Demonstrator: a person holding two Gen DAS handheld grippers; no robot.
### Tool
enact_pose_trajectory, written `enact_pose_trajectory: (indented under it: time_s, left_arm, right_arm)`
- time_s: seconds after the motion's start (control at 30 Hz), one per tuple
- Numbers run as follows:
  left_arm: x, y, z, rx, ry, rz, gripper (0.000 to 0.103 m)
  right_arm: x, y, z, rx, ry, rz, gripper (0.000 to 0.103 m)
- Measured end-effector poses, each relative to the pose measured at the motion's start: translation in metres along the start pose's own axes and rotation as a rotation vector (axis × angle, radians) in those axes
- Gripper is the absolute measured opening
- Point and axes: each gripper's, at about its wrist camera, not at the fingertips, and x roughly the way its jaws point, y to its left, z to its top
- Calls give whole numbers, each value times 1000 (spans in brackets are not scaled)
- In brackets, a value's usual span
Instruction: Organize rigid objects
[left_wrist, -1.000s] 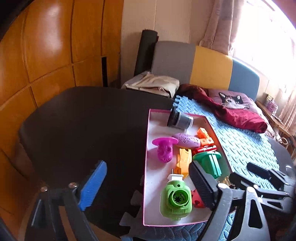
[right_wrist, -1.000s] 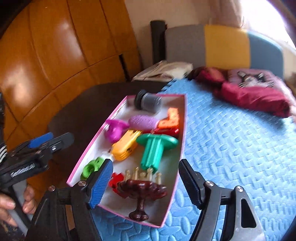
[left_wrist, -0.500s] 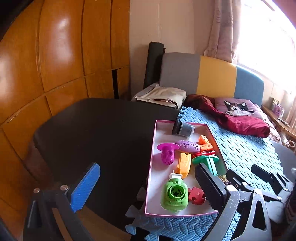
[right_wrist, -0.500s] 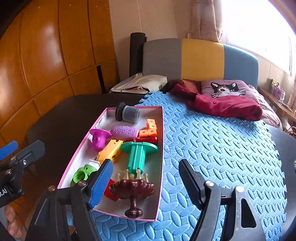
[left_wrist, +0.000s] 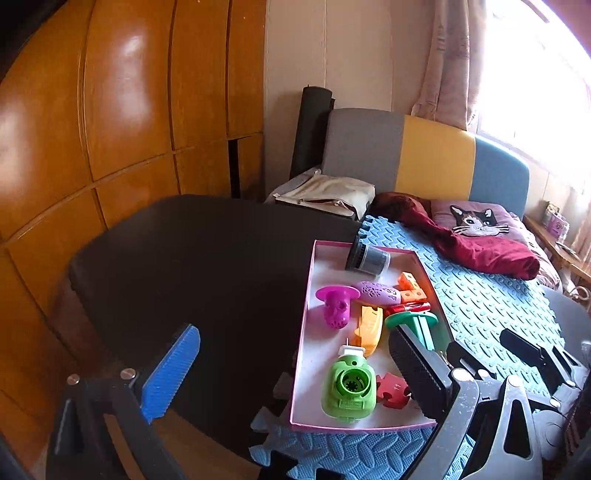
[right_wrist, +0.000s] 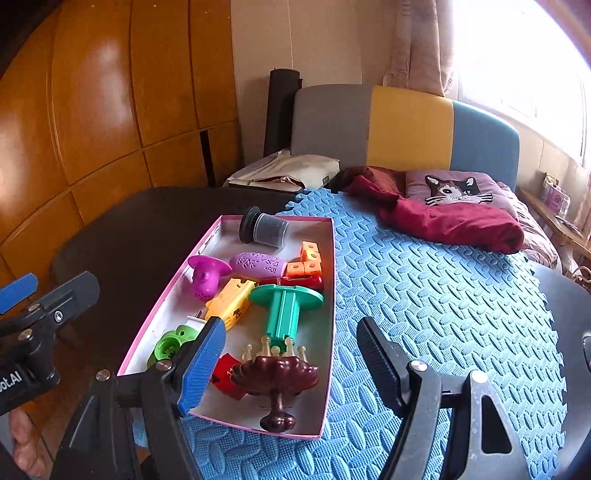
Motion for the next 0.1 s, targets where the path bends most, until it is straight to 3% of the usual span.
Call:
enact_pose_trajectory:
  time_s: [0.1]
  left_arm:
    - [2,0,0,0,9,-3,103]
  right_arm:
    - [0,-1,0,7,-2,5,75]
